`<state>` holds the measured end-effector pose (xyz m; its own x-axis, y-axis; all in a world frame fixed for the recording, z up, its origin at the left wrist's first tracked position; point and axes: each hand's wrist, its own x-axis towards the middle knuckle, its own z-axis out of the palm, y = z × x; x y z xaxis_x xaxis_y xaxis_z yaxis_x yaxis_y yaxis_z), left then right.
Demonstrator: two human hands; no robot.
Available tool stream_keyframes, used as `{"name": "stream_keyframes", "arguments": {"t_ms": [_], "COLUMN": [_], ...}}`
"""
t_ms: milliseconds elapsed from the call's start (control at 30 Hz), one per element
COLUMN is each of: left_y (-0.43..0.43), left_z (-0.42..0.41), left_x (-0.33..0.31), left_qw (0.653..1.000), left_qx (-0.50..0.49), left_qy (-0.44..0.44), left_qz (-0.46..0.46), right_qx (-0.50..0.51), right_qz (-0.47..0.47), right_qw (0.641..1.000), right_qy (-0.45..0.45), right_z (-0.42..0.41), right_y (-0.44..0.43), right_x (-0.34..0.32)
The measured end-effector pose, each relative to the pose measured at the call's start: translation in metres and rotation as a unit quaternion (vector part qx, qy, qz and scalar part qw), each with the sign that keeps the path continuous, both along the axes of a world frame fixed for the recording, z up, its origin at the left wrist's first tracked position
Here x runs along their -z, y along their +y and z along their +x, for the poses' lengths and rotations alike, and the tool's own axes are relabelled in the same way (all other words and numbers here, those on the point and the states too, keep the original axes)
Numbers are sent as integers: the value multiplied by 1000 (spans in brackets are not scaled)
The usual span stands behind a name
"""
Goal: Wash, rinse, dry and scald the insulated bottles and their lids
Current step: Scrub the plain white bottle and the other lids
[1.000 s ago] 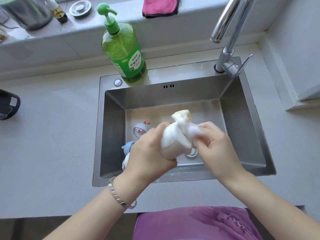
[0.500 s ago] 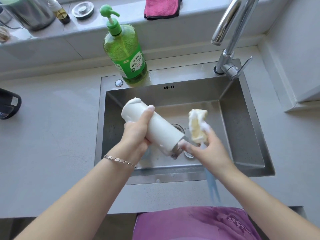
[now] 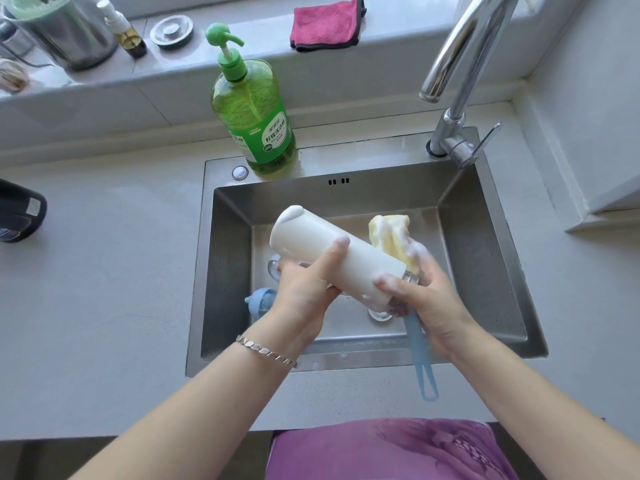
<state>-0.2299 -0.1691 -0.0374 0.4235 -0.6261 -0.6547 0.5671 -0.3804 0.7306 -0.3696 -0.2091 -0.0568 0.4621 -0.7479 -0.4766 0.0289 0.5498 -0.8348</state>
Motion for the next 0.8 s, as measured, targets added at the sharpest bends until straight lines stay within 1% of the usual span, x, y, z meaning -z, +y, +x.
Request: {"name": "stream_keyframes", "arguments": {"t_ms": [33, 67, 100, 133, 167, 200, 233, 267, 300, 333, 367, 400, 433, 500, 567, 600, 633, 700, 733, 767, 800], "left_y": [2, 5, 9, 15, 22, 28, 33, 35, 35, 34, 32, 30, 29, 28, 30, 31, 32, 32, 32, 32, 31], "left_z": [2, 6, 10, 14, 19, 25, 32, 38, 41, 41, 37, 31, 26, 18, 14, 15, 16, 18, 17, 16, 13], "left_x": [1, 2, 4, 6, 8, 8, 11, 13, 16, 19, 20, 17, 17, 16, 9, 6, 2, -4, -6, -7, -8], "left_qw": [1000, 996, 985, 962, 920, 846, 743, 634, 548, 499, 481, 479, 485, 518, 578, 620, 672, 770, 805, 827, 834], "left_qx": [15, 39, 74, 111, 161, 220, 287, 349, 392, 420, 431, 425, 416, 408, 411, 401, 388, 345, 330, 324, 329], "left_qy": [-25, -74, -149, -241, -354, -485, -602, -684, -730, -747, -752, -755, -756, -745, -704, -675, -629, -531, -487, -455, -438], "left_qz": [5, 22, 46, 66, 55, 9, -49, -92, -114, -126, -134, -140, -140, -108, -27, 14, 52, 77, 75, 70, 65], "right_qx": [2, 5, 5, 3, 0, -4, -12, -21, -34, -49, -68, -85, -104, -124, -93, -69, -52, -62, -81, -101, -109], "right_qz": [-1, -3, -8, -13, -19, -23, -27, -30, -34, -39, -44, -48, -54, -85, -174, -237, -293, -374, -425, -474, -505], "right_qw": [1000, 1000, 1000, 1000, 999, 999, 998, 997, 997, 996, 994, 993, 991, 985, 972, 956, 936, 897, 864, 828, 799], "right_qy": [0, 2, 6, 16, 28, 41, 54, 64, 68, 71, 70, 68, 66, 82, 130, 161, 189, 230, 256, 281, 307], "right_z": [0, -1, -3, -5, -7, -8, -10, -11, -12, -13, -12, -11, -9, -6, -11, -16, -19, -22, -19, -14, -8], "right_y": [-1, -3, -5, -6, -8, -9, -11, -12, -13, -13, -11, -8, -6, -3, -8, -12, -13, -4, 4, 12, 16], "right_x": [-1, -3, -3, -5, -6, -7, -7, -8, -9, -12, -14, -17, -19, -24, -26, -29, -34, -37, -36, -35, -32]}}
